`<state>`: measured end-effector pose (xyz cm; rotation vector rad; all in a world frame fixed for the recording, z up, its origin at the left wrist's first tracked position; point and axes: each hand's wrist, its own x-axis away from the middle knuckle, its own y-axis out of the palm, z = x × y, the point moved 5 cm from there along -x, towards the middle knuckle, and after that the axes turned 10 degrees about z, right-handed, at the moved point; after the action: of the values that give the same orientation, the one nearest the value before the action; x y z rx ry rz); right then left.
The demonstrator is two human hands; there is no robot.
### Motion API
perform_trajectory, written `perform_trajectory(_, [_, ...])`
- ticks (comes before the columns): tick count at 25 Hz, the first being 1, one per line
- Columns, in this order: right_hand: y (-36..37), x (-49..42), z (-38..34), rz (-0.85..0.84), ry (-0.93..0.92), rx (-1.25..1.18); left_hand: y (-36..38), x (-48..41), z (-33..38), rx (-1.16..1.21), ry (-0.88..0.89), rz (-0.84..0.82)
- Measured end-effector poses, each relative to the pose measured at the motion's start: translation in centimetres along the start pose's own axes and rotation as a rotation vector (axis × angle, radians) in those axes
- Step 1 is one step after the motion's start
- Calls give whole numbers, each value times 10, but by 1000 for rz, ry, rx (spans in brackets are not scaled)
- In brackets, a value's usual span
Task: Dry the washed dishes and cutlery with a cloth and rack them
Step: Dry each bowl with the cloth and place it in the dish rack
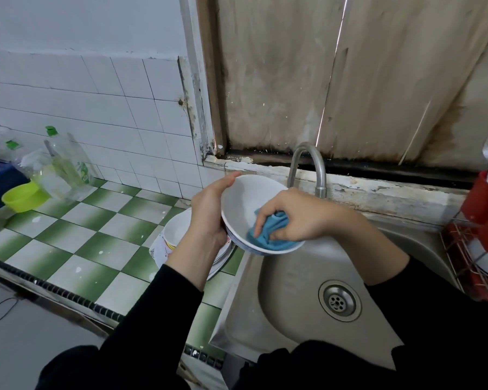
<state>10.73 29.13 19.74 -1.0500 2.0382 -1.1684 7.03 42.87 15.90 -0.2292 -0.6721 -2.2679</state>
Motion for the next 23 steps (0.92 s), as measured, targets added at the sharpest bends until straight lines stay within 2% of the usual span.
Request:
perform_trajectory(2, [-5,-5,11,136,101,146,1,3,-9,5,-21,-6])
perform_trajectory(4, [1,-9,11,317,154,-5,5,8,-16,18,-45,-5])
perform_trajectory(5, [9,-10,9,338,156,-168,6,7,-16,24,-43,1])
perform_trajectory(7, [21,-7,1,220,108,-465,3,3,-11,20,-28,18])
perform_trajectory(8, [21,-3,-3,131,72,-517,2,2,-9,14,-26,14])
perform_trajectory(9, [18,0,-3,48,46,-481,1,2,-8,9,-31,5])
perform_trajectory(11, [6,1,6,-43,46,-200,-2,3,-9,6,-41,11])
perform_trajectory(12, [0,0,14,-11,89,-59,-2,4,-11,9,-47,18])
perform_trajectory(14, [-11,-3,24,245,251,-9,-3,3,-16,31,-70,28])
perform_trajectory(16, [-10,-4,20,619,343,-290,-1,3,-21,39,-94,34])
perform_trajectory(17, [-3,-5,17,733,369,-460,1,4,-24,33,-98,38])
perform_trajectory(18, [6,-7,15,779,406,-631,3,5,-26,29,-99,43])
perform_trajectory(20, [25,-10,10,741,533,-902,4,7,-29,42,-88,56])
perform_trajectory(21, [32,-10,9,725,591,-997,3,5,-29,48,-72,55])
perform_trajectory(23, [34,-8,12,806,653,-1071,2,5,-27,32,-34,46])
